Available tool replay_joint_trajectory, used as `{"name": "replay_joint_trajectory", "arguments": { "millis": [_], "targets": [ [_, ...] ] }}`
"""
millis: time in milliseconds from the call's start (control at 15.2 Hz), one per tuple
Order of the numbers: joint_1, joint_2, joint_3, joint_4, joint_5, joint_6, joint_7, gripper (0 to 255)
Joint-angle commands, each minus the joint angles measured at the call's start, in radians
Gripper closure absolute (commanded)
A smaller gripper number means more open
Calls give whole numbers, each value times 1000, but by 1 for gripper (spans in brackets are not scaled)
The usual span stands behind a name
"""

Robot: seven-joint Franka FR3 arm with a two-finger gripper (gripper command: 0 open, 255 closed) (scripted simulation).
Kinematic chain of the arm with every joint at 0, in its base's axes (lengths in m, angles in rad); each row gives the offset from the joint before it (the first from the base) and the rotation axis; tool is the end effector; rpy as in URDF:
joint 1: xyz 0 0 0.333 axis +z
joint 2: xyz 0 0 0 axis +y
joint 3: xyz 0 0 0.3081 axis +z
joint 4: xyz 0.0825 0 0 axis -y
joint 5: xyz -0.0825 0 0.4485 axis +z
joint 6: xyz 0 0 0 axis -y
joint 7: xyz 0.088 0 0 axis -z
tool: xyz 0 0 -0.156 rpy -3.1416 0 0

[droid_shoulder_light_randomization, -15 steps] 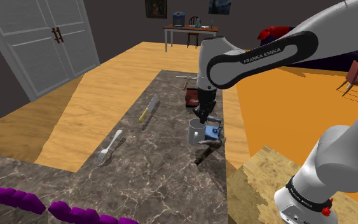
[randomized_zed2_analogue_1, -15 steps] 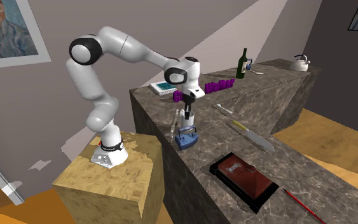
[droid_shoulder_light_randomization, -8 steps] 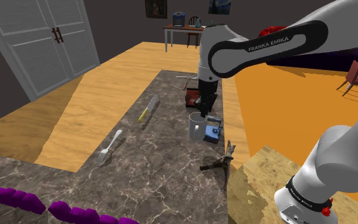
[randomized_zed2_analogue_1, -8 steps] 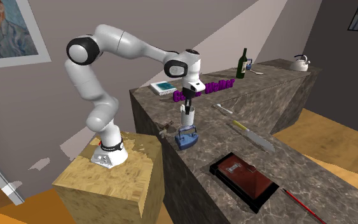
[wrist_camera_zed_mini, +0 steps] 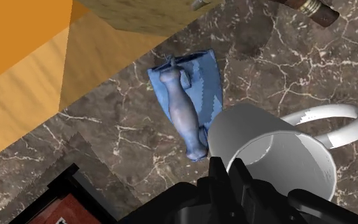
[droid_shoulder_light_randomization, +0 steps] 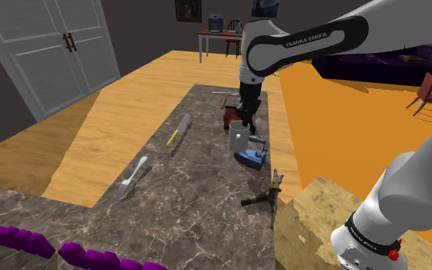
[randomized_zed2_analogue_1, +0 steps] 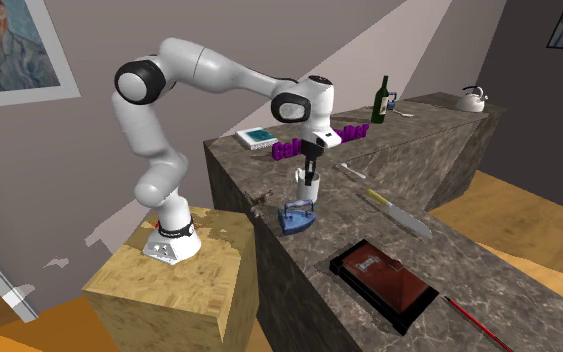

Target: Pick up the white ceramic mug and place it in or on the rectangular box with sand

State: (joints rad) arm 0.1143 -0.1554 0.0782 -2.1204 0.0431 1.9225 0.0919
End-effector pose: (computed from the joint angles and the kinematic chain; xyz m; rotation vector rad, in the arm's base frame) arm 0.5496 0.1124 0.3942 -3.1163 -0.1305 0.0724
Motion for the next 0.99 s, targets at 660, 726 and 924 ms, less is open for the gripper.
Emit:
{"name": "replay_joint_trajectory", "arguments": {
  "millis": [660,726,924],
  "targets": [
    [-109,315,-111,404,-19,-94,-210,255],
    [-118,346,-118,448,-18,-108,-225,255],
    [-147,447,-134,595,-11,-154,-270,255]
  ]
}}
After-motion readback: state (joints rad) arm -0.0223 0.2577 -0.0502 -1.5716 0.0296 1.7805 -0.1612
